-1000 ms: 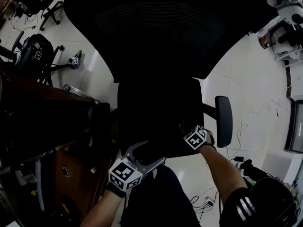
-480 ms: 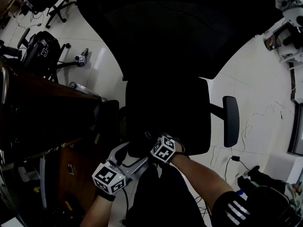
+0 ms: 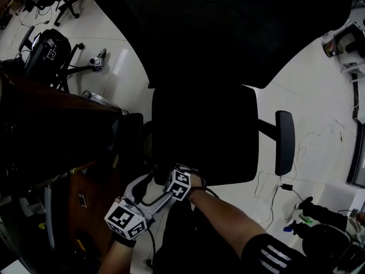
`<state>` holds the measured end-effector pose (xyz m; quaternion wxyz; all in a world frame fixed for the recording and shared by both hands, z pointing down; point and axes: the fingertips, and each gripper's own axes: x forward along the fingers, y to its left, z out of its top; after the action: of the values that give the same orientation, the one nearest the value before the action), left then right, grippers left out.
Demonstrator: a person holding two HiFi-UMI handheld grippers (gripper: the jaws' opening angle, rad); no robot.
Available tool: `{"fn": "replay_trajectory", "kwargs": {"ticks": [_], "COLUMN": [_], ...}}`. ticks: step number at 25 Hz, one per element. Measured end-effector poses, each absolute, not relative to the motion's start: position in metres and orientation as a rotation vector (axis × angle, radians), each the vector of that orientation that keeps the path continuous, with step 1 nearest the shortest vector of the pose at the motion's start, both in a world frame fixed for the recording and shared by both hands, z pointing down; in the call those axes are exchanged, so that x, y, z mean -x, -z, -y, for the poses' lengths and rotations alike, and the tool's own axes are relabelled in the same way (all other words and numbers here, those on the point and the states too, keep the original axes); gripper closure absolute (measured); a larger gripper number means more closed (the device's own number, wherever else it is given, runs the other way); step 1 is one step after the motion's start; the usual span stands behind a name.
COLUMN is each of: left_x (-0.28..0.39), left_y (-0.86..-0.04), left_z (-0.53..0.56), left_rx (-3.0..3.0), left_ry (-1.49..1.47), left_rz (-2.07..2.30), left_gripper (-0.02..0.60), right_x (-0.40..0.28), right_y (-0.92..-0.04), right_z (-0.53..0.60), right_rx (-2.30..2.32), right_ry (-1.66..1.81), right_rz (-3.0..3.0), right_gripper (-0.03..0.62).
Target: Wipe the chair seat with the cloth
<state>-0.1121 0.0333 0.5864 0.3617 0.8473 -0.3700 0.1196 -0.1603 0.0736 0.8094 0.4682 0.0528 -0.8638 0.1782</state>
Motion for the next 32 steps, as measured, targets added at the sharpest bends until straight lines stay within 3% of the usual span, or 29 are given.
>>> {"fn": "replay_trajectory", "kwargs": {"ticks": [5,21,32], "left_x": [0.086,-0.043,-0.069], "left_y": [-0.589,-0.592,-0.588], "left_z": [-0.033,-0.024,-0.025], "left_rx": [-2.185,-2.263,-2.28], "left_ry": [-0.322,-0.345,-0.355], "left_rz": [0.902,0.612,0.557], "left_gripper": [0.22,0.22,0.221], "right_x": [0.113,-0.179,-0.217], "right_y": [-0.822,-0.834,-0.822], "right_z": [-0.086,-0.075,-0.069], "right_rx": [-0.098,-0.506,-0.658], "right_ry": [-0.382,-0.634,-0.739], "right_rz": [2.054,1.749,1.71], "right_gripper": [0.548,0.549,0.548]}}
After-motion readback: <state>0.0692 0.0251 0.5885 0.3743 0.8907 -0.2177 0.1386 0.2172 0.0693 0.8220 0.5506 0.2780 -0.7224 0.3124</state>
